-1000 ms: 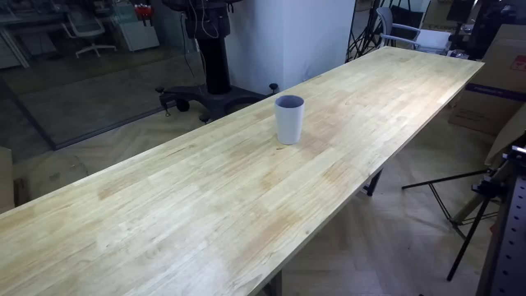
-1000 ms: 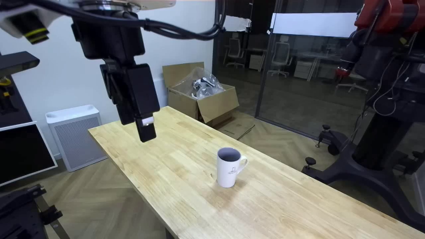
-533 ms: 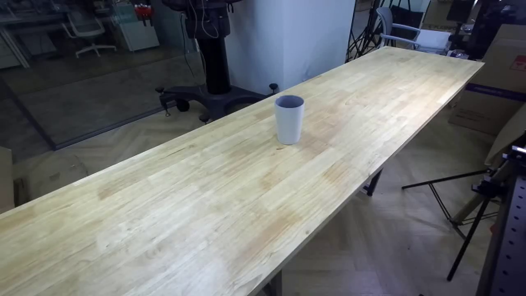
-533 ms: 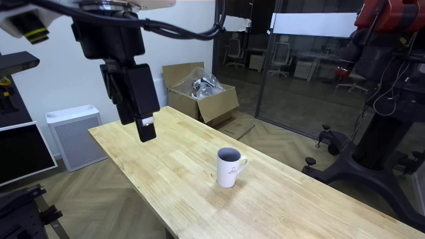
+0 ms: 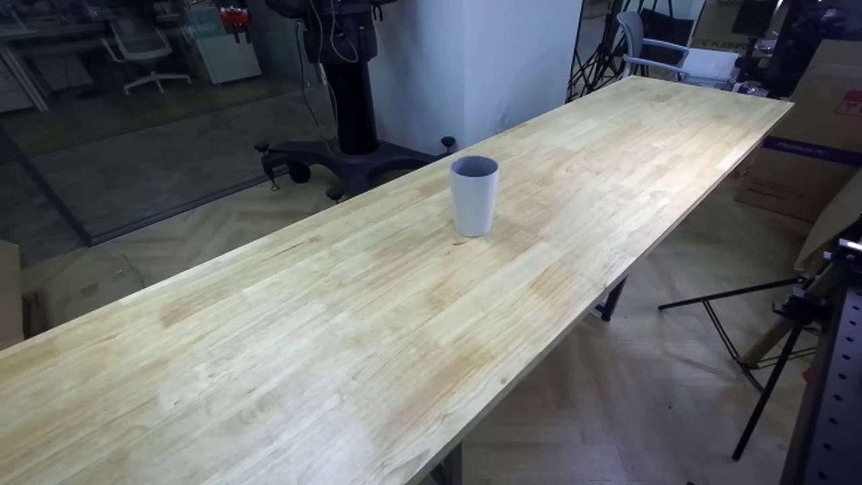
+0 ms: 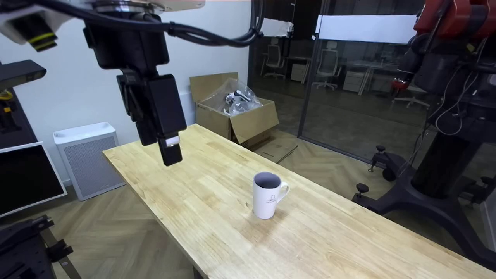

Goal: Move the cup slightly to the left

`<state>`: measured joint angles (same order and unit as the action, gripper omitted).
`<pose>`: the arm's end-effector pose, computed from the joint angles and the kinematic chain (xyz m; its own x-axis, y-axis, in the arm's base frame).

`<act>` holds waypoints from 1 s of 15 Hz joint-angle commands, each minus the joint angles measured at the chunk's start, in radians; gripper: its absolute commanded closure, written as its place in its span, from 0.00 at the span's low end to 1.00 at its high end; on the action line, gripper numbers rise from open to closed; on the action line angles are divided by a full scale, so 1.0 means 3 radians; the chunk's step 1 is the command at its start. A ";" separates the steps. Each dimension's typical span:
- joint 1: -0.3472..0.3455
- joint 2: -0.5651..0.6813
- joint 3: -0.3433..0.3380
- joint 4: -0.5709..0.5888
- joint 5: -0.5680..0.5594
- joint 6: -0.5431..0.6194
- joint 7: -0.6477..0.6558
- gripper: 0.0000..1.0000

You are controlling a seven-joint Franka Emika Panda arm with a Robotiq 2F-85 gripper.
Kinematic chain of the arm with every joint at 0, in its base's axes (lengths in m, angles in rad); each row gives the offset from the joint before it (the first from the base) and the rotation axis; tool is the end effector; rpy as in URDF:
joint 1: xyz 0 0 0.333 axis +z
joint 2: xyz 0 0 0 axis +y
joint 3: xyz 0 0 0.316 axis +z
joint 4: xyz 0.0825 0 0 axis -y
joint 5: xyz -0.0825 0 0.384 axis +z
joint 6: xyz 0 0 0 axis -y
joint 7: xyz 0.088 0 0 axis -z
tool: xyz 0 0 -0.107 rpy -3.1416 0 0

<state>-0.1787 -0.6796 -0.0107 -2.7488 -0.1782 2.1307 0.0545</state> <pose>0.3296 -0.0709 0.4187 0.9873 -0.1461 0.0627 -0.1539 -0.9773 0.1459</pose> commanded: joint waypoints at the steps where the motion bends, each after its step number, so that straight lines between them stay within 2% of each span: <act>1: -0.0044 0.0150 0.0002 0.0067 -0.0055 0.0217 0.0219 0.00; 8: -0.0087 0.1172 -0.0195 0.0775 -0.0179 0.0344 -0.0169 0.00; 11: 0.0019 0.1693 -0.0285 0.1128 -0.0174 0.0710 -0.0517 0.00; 15: 0.0213 0.2286 -0.0264 0.1553 0.0135 0.1138 -0.0960 0.00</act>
<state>-0.1631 -0.1301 -0.0866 -2.4064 -0.1925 2.4330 -0.1612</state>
